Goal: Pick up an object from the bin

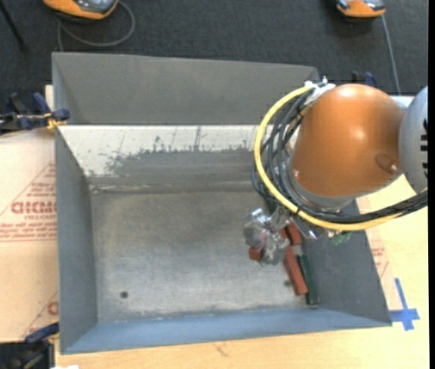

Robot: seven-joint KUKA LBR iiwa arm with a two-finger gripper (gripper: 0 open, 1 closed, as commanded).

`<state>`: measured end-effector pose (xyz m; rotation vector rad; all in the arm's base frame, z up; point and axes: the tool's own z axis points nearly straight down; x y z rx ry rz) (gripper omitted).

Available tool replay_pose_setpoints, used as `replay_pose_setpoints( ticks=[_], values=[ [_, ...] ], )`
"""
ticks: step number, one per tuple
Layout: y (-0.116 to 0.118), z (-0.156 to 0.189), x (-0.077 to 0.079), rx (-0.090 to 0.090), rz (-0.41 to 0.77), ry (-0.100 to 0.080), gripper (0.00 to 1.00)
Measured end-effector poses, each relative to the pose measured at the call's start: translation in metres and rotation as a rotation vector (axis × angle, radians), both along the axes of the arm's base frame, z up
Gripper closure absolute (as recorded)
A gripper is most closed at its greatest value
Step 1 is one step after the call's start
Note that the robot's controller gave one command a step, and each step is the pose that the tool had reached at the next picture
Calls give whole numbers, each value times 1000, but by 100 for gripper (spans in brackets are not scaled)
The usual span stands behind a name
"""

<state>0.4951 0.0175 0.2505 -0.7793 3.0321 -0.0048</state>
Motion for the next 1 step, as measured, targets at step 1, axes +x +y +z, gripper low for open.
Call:
replay_pose_setpoints(
  ticks=[1],
  values=[
    [3,59,12,-1,159,3,100]
  ],
)
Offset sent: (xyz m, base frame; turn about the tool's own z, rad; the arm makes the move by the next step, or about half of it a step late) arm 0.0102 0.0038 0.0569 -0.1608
